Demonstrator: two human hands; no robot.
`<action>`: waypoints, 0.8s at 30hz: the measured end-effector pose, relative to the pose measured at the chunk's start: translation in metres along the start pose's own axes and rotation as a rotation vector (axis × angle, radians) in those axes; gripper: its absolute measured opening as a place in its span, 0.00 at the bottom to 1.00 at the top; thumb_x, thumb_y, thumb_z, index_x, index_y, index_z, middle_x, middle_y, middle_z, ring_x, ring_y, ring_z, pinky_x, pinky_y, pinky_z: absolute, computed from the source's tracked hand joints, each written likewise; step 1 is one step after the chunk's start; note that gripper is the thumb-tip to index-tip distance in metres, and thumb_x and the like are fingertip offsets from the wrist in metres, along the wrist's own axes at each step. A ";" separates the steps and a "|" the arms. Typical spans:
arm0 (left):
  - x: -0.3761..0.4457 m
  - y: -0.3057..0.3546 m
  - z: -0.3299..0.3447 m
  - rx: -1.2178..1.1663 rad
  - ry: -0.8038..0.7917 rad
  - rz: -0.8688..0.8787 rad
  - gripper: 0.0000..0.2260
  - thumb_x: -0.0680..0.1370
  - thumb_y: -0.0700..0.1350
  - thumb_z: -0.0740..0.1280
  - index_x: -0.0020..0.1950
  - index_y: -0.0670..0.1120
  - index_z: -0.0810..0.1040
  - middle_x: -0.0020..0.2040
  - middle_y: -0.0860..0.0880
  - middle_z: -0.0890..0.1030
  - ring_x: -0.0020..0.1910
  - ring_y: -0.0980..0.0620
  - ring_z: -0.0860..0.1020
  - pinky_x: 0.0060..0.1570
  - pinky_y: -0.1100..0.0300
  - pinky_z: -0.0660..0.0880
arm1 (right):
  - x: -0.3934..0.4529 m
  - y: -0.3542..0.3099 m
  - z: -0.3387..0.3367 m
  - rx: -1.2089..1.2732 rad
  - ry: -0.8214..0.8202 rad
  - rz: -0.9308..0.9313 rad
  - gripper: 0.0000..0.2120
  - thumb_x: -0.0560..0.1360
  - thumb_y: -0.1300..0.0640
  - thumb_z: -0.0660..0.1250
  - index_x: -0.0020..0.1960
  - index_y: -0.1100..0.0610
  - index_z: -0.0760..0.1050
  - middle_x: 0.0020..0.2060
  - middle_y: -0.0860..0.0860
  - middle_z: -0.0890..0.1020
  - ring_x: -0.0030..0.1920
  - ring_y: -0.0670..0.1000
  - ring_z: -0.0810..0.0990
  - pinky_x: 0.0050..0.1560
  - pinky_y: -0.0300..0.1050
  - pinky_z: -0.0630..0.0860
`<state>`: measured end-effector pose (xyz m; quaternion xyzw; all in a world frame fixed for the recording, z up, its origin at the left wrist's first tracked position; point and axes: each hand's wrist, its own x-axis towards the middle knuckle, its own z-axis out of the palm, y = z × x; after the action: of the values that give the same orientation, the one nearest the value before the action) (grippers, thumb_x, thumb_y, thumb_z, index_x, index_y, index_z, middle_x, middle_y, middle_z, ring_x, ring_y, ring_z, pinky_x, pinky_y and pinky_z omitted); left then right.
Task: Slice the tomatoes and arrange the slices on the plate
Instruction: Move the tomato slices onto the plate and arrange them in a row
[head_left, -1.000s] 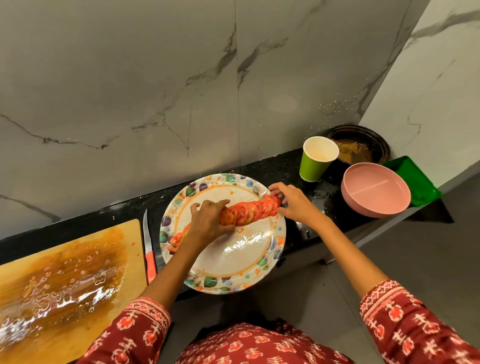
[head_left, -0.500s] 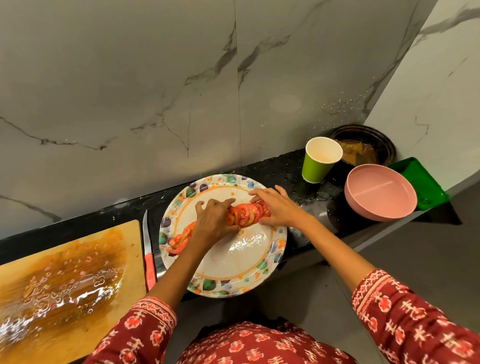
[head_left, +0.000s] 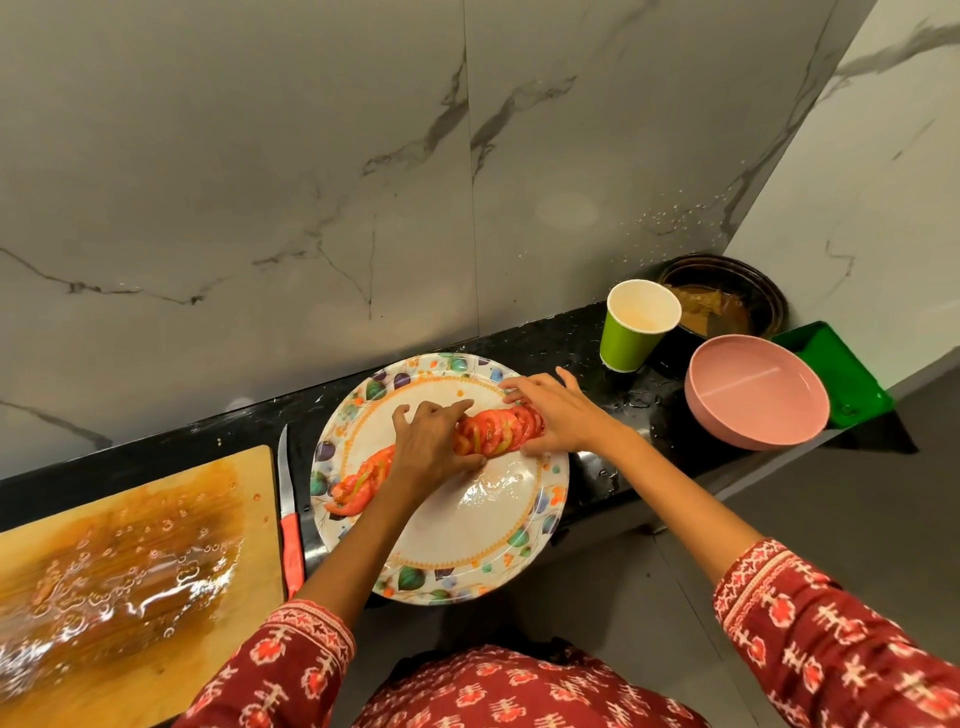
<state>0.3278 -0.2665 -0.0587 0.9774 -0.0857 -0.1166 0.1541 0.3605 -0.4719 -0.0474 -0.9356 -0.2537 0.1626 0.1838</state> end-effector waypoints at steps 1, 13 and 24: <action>0.000 0.000 0.000 -0.006 0.002 0.001 0.35 0.70 0.61 0.70 0.73 0.55 0.60 0.68 0.49 0.71 0.69 0.48 0.65 0.71 0.42 0.52 | 0.001 -0.002 0.001 0.001 0.005 -0.012 0.40 0.68 0.50 0.73 0.74 0.51 0.56 0.67 0.48 0.70 0.73 0.49 0.58 0.73 0.58 0.37; -0.004 0.001 -0.001 -0.031 0.010 0.030 0.34 0.71 0.59 0.69 0.73 0.55 0.60 0.69 0.49 0.70 0.69 0.49 0.64 0.71 0.43 0.50 | 0.003 -0.006 0.002 -0.011 0.026 -0.032 0.38 0.70 0.48 0.72 0.73 0.51 0.56 0.64 0.47 0.73 0.71 0.50 0.60 0.74 0.58 0.38; -0.004 0.004 0.004 -0.049 0.033 0.005 0.33 0.71 0.61 0.68 0.73 0.55 0.60 0.67 0.49 0.72 0.67 0.49 0.66 0.71 0.43 0.50 | 0.007 -0.016 0.008 0.006 0.032 -0.052 0.38 0.70 0.51 0.70 0.74 0.51 0.54 0.66 0.49 0.73 0.72 0.52 0.59 0.73 0.59 0.39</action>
<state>0.3223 -0.2709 -0.0601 0.9749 -0.0825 -0.1020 0.1798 0.3567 -0.4530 -0.0495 -0.9306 -0.2745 0.1434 0.1950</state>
